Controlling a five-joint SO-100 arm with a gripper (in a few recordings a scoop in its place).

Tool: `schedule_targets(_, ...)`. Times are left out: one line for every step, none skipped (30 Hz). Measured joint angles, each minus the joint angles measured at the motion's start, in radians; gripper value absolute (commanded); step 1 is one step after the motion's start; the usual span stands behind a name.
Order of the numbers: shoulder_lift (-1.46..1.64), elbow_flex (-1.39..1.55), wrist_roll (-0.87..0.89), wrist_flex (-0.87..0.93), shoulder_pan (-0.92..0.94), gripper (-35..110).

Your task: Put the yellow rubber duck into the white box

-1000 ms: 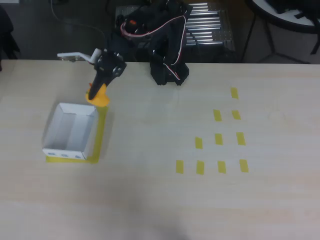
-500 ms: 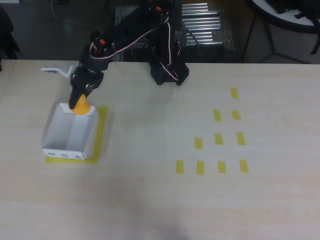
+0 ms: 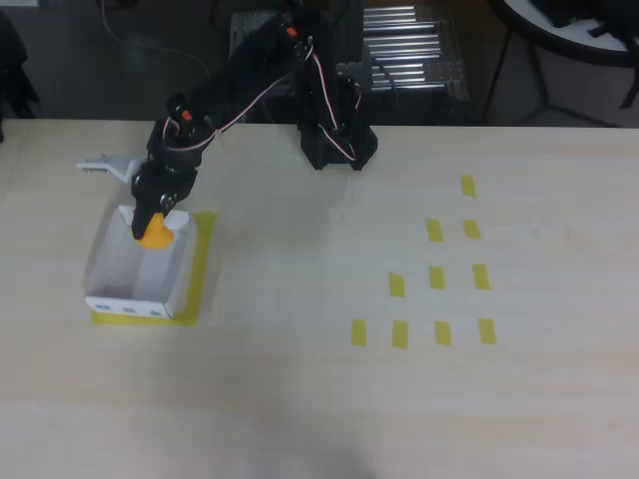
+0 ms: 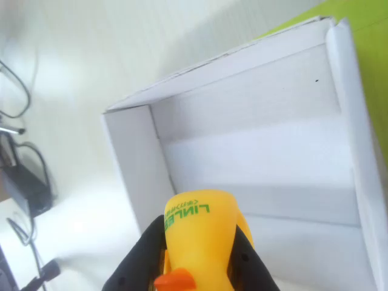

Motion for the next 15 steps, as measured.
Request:
schedule_targets(-0.017, -0.011, 0.000, -0.006, 0.005, 0)
schedule_targets(-0.034, -0.021, 0.000, -0.012, 0.009, 0)
schedule_targets(-0.046, -0.031, 0.000, -0.020, 0.014, 0)
schedule_targets(-0.057, -0.035, 0.000, -0.028, 0.017, 0)
schedule_targets(-0.066, -0.040, 0.000, -0.038, 0.017, 0)
schedule_targets(-0.071, -0.041, 0.000, -0.049, 0.017, 0)
schedule_targets(-0.075, -0.041, -0.002, -0.063, 0.018, 0)
schedule_targets(-0.078, -0.043, -0.005, -0.077, 0.018, 0)
schedule_targets(-0.084, -0.043, -0.011, -0.091, 0.020, 0)
schedule_targets(-0.092, -0.043, -0.014, -0.106, 0.023, 0)
schedule_targets(-0.100, -0.043, -0.017, -0.120, 0.026, 0)
schedule_targets(-0.104, -0.043, -0.018, -0.132, 0.029, 0)
schedule_targets(-0.110, -0.043, -0.023, -0.144, 0.032, 0)
schedule_targets(-0.117, -0.043, -0.028, -0.155, 0.035, 0)
schedule_targets(-0.127, -0.043, -0.035, -0.167, 0.037, 0)
